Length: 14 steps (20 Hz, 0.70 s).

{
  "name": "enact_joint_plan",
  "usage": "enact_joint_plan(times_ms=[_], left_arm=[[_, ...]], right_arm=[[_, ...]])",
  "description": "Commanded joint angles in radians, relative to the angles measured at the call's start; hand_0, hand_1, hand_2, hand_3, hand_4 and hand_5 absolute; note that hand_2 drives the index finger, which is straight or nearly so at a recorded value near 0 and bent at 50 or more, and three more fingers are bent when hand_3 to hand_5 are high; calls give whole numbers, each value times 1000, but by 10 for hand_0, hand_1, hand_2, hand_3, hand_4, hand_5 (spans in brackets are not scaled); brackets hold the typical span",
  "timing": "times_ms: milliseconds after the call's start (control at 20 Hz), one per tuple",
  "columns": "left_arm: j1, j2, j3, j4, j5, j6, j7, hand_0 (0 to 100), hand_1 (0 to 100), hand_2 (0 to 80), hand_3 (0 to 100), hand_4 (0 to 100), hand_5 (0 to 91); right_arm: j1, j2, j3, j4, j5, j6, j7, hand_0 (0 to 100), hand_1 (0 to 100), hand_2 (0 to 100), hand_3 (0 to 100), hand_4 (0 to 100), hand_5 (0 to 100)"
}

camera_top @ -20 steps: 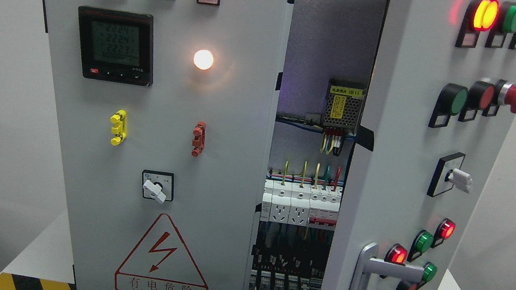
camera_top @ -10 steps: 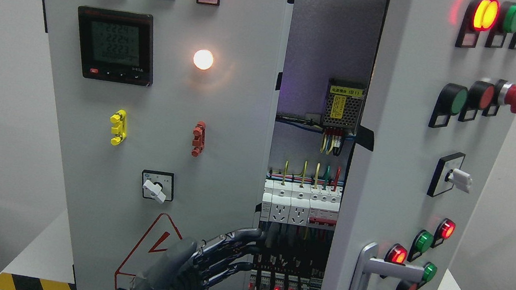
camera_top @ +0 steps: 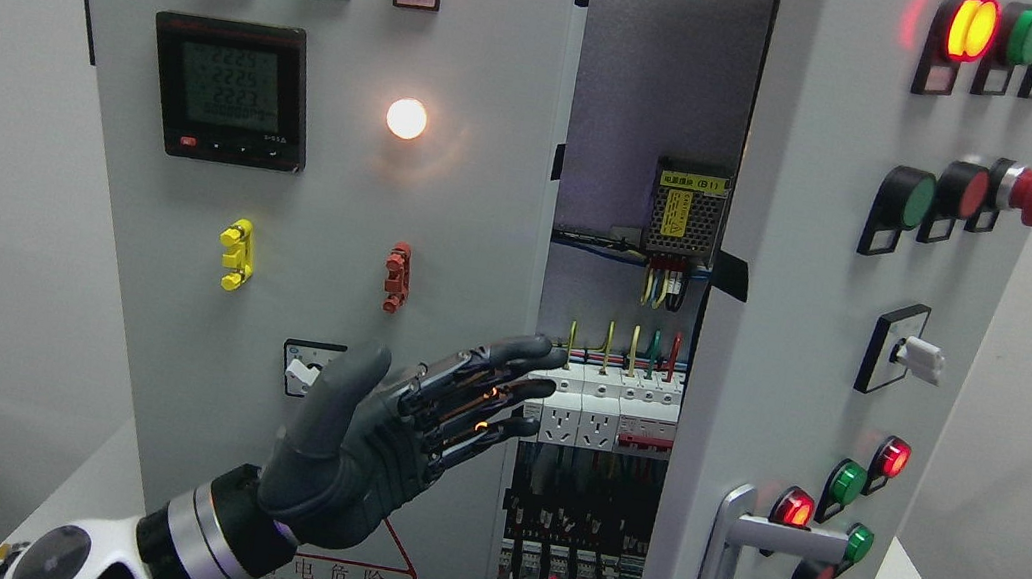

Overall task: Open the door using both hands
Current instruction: 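Raise the left hand and reach into the gap at the door edge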

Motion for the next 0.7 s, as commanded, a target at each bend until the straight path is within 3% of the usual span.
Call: enact_joint_plan(times_ms=[0, 501, 651], left_arm=[[-155, -62, -19, 96, 128, 36, 4, 0, 0, 0, 0, 0, 0], [-292, -243, -151, 216, 138, 79, 4, 0, 0, 0, 0, 0, 0], [-292, -279, -171, 237, 138, 88, 4, 0, 0, 0, 0, 0, 0]], right_arm=[[-21, 0, -31, -17, 1, 0, 0, 0, 0, 0, 0, 0, 0], [-23, 0, -31, -17, 1, 2, 0, 0, 0, 0, 0, 0, 0], [-23, 0, -31, -17, 0, 0, 0, 0, 0, 0, 0, 0, 0]])
